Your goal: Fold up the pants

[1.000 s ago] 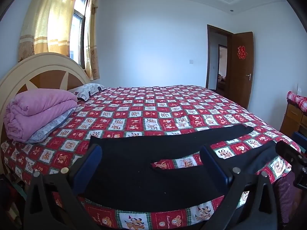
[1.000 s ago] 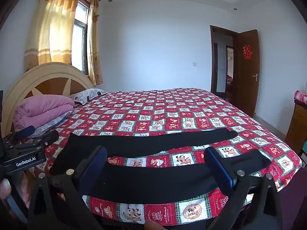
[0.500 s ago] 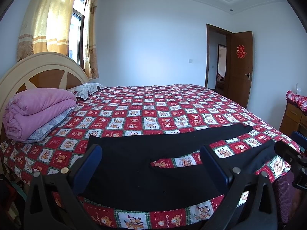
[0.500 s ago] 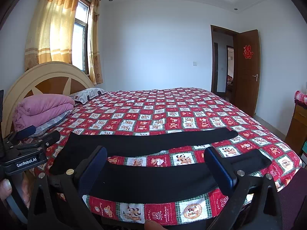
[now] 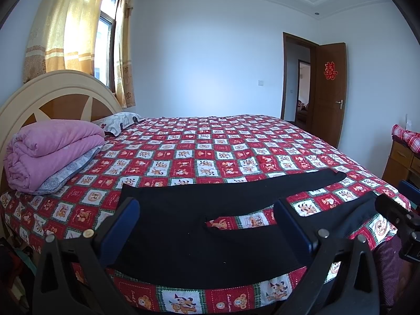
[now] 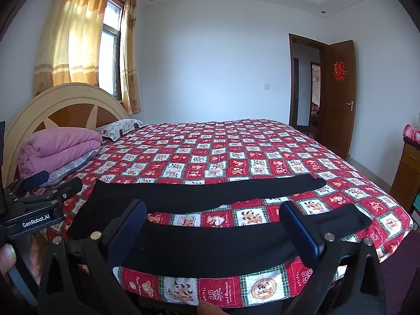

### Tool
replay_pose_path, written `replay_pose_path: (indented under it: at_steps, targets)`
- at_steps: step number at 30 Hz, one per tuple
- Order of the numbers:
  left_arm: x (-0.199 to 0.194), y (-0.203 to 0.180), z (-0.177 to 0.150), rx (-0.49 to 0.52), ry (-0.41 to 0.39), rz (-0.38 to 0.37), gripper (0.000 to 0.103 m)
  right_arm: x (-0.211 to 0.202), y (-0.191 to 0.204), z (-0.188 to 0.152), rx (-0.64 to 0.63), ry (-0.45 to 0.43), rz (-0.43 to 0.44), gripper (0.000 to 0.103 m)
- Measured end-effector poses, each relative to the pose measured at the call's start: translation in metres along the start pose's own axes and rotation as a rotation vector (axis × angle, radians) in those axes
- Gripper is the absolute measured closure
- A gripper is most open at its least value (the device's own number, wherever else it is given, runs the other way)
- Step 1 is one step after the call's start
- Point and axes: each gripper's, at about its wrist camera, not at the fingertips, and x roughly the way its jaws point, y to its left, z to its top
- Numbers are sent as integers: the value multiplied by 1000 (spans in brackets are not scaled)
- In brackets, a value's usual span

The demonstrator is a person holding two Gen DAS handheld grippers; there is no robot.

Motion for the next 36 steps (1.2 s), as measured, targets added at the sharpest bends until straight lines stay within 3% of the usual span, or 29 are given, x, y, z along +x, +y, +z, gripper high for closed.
replay_pose_path:
  at_steps: [36]
  targets:
    - [2, 1, -4, -2, 9, 1, 0, 2, 1, -4, -6, 8, -2, 1]
